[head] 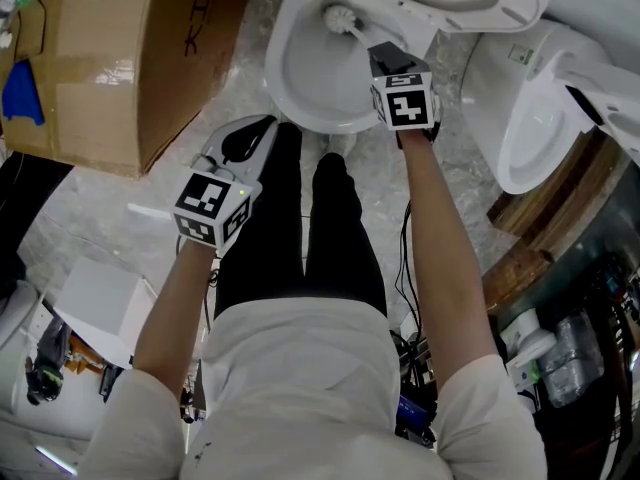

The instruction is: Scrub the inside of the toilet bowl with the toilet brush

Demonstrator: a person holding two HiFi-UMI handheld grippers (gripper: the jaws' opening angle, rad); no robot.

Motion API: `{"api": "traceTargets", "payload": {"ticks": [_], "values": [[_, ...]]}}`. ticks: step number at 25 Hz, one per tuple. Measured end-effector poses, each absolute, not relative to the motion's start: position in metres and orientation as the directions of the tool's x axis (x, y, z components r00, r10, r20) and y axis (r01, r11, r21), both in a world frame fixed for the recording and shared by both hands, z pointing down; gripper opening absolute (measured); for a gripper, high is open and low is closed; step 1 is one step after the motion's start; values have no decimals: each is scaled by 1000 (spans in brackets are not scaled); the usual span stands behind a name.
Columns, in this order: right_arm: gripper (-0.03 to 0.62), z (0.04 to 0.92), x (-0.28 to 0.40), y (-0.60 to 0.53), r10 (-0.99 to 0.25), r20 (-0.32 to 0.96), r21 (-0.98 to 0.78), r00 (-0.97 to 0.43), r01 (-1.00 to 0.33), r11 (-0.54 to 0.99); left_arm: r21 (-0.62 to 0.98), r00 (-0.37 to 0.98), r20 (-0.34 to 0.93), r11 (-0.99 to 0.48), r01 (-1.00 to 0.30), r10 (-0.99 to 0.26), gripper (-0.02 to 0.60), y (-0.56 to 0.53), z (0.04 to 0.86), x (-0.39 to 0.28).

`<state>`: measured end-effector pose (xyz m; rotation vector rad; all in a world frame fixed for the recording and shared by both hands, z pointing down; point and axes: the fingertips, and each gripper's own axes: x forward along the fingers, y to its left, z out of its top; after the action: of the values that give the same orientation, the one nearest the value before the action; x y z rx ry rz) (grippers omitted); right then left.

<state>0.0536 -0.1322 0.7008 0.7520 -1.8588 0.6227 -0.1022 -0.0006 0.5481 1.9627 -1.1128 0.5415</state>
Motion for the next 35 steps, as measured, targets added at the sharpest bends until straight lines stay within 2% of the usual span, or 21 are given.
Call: {"api": "traceTargets", "payload": {"ticks": [17,35], "values": [[144,694,136,-126,-239,947,-26,-216,-791,611,429,537,671,-323,-844,-511,-14,1,542,-89],[144,708,147,-69,-156,968,-63,-198,-790,610,426,536,667,-326,-844,-517,-14,6,539,-92]]}}
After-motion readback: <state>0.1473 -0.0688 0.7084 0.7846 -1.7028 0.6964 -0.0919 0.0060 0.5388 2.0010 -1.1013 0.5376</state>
